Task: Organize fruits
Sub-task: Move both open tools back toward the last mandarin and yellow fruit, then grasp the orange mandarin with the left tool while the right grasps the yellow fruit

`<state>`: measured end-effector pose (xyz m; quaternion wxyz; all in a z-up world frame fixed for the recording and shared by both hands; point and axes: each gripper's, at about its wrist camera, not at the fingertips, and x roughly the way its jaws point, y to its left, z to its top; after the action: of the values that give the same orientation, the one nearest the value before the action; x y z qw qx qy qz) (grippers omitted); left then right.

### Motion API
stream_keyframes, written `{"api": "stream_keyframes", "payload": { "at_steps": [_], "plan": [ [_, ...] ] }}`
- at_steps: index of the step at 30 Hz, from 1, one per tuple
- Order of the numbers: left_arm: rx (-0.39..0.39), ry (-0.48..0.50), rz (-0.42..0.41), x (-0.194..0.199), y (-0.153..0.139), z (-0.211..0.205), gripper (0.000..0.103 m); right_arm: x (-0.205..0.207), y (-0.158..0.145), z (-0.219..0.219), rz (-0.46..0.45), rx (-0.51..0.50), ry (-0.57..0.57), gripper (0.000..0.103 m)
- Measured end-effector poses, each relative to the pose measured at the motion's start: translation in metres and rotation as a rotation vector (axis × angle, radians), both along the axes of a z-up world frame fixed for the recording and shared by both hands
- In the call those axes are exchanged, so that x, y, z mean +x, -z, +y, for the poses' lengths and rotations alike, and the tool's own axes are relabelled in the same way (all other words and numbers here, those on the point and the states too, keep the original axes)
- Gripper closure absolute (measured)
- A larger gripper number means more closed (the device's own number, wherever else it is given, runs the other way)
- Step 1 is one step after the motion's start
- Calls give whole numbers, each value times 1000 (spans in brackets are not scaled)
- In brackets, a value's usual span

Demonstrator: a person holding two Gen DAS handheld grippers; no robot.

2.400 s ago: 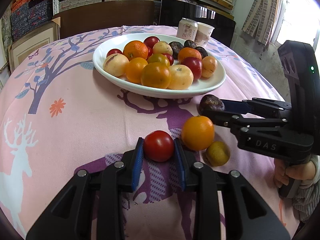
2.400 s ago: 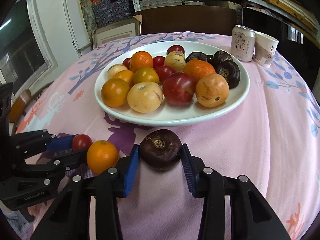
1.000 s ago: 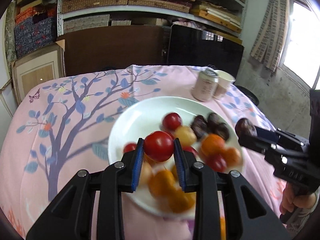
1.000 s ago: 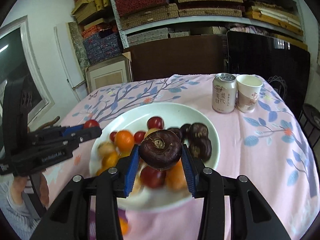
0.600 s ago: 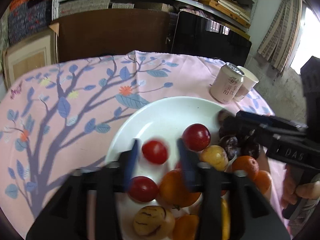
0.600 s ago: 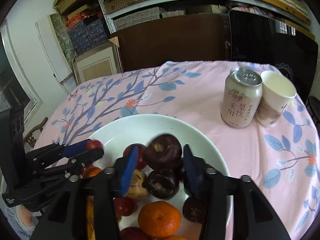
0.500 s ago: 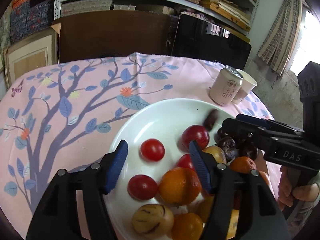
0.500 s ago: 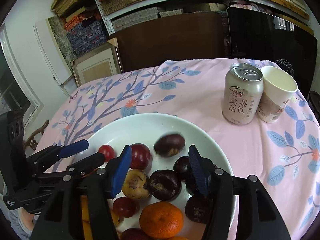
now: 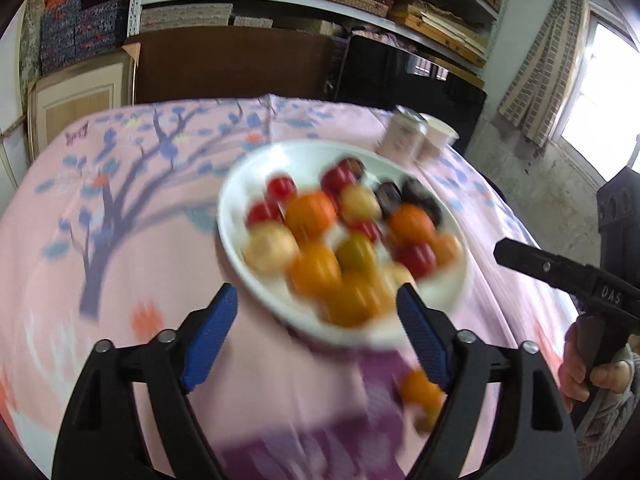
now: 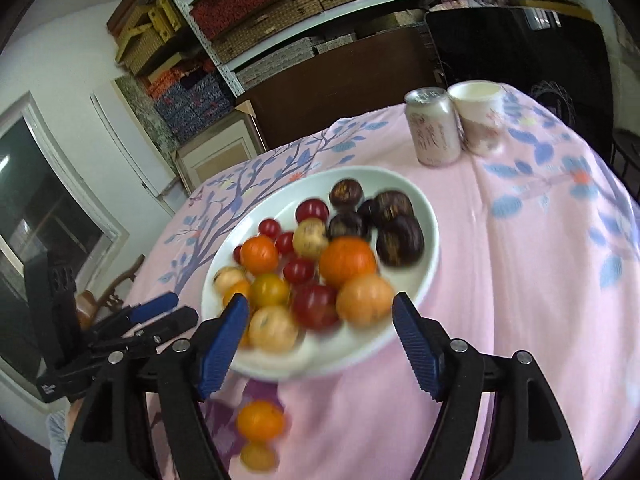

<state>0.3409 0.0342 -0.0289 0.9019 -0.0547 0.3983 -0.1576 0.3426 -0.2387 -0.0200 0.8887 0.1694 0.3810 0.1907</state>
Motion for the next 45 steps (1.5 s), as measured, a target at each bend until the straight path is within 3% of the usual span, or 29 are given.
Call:
{"api": "stream_keyframes", "payload": {
  "at_steps": [3, 7, 12, 19, 36, 42, 45],
  "plan": [
    [7, 18, 1, -34, 10, -13, 17, -39, 17, -11, 0, 54, 19, 25],
    [60, 20, -32, -65, 17, -33, 16, -74, 29, -17, -13, 5, 15, 25],
    [164, -46, -110, -85, 15, -43, 7, -102, 39, -17, -20, -22, 0, 18],
    [187, -81, -81, -81, 20, -38, 5, -114, 42, 15, -47, -176, -98, 16],
    [220, -81, -68, -74, 24, -45, 5, -111, 48, 37, -27, -195, -170, 17],
    [157, -92, -51, -72, 21, -29, 5, -100, 50, 70, -36, -272, -234, 27],
    [149, -56, -54, -72, 22, -35, 5, -84, 56, 77, 12, -254, -241, 46]
  ]
}}
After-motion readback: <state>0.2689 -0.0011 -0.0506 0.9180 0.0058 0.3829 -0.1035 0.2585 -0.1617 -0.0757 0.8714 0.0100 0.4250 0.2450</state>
